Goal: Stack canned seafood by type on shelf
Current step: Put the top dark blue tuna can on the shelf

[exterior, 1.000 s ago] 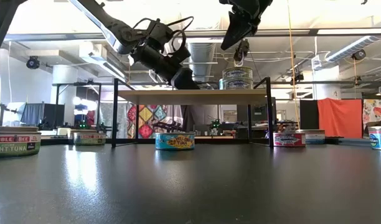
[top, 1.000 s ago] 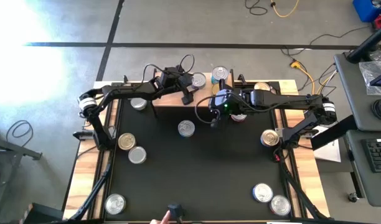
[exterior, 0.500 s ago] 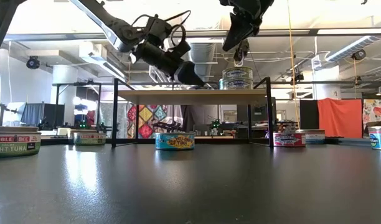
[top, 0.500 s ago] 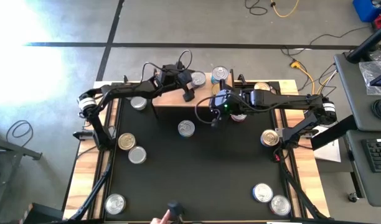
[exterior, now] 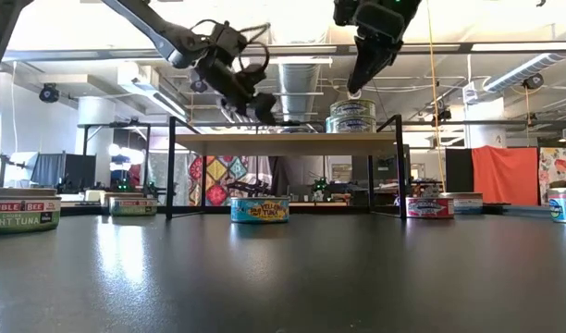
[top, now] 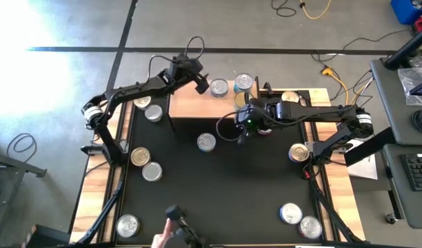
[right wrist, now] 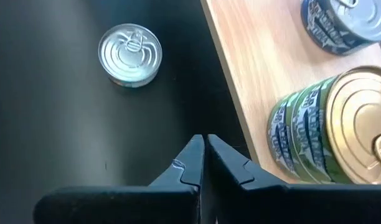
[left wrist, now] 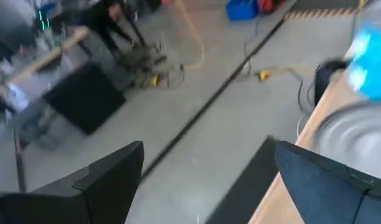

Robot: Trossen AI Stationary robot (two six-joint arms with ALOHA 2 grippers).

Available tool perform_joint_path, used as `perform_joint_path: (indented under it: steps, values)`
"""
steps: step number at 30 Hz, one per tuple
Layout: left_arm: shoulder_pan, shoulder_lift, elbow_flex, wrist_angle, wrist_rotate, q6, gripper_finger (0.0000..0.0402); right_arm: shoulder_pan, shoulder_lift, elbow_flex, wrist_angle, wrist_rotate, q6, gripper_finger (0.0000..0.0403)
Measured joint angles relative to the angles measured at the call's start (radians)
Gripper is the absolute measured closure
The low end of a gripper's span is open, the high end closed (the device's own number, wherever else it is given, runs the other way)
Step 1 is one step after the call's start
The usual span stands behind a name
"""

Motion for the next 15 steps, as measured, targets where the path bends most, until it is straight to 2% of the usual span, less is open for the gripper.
perform_joint_path:
  steps: [4,15]
  values:
    - [0.022,0.006,-0.003,-0.066,0.060,-0.031,0.0056,0.000,-0.009,-0.014,0.001,0.000,-0.002,0.0390]
    - [0.012,0.052,-0.005,-0.063,0.098,-0.087,0.0056,0.000,-0.011,-0.015,0.006,0.000,-0.001,0.0390]
